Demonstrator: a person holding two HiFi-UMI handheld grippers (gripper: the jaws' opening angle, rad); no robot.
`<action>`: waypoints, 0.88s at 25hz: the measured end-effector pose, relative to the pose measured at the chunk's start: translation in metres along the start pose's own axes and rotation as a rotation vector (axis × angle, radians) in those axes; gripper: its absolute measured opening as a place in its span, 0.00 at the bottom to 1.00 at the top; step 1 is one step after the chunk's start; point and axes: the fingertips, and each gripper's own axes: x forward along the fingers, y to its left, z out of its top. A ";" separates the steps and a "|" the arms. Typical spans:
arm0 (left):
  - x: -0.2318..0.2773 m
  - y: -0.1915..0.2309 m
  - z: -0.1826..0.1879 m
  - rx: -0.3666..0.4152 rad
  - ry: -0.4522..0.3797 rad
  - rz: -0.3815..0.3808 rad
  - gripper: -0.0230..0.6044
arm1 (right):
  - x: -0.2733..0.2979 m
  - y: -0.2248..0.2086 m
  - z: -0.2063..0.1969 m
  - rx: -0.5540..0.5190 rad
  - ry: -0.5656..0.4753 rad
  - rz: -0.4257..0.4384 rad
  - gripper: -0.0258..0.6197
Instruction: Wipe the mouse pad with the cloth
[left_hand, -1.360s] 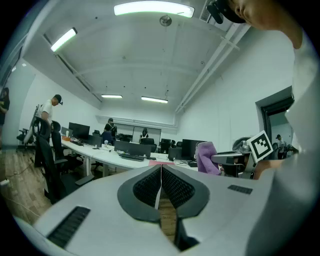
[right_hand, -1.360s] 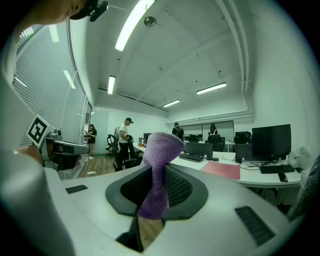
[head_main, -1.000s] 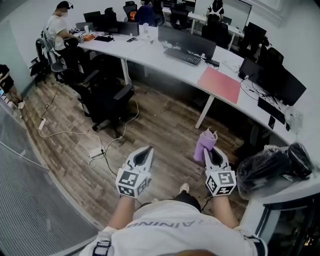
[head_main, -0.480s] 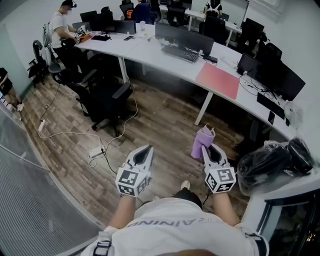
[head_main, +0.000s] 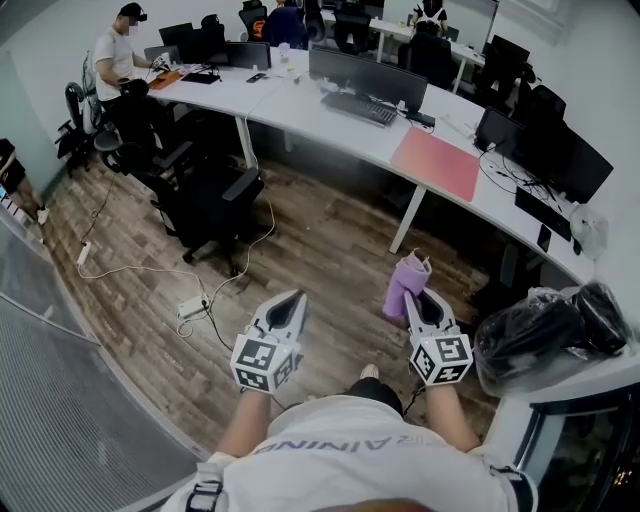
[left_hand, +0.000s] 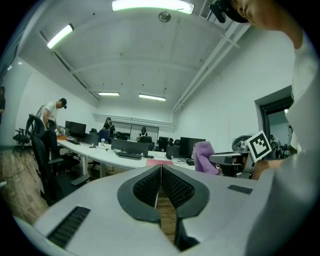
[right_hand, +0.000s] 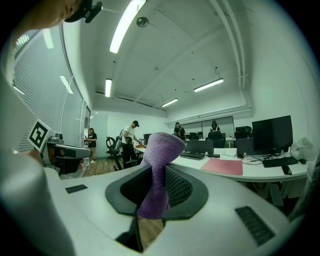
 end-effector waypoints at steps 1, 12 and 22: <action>0.004 0.001 0.001 0.001 0.002 0.001 0.09 | 0.002 -0.004 0.000 0.004 0.000 0.000 0.18; 0.074 -0.004 0.015 0.011 0.024 0.023 0.09 | 0.043 -0.072 0.008 0.052 0.004 0.012 0.18; 0.180 -0.036 0.034 0.030 0.033 0.013 0.09 | 0.072 -0.179 0.019 0.081 0.002 0.001 0.18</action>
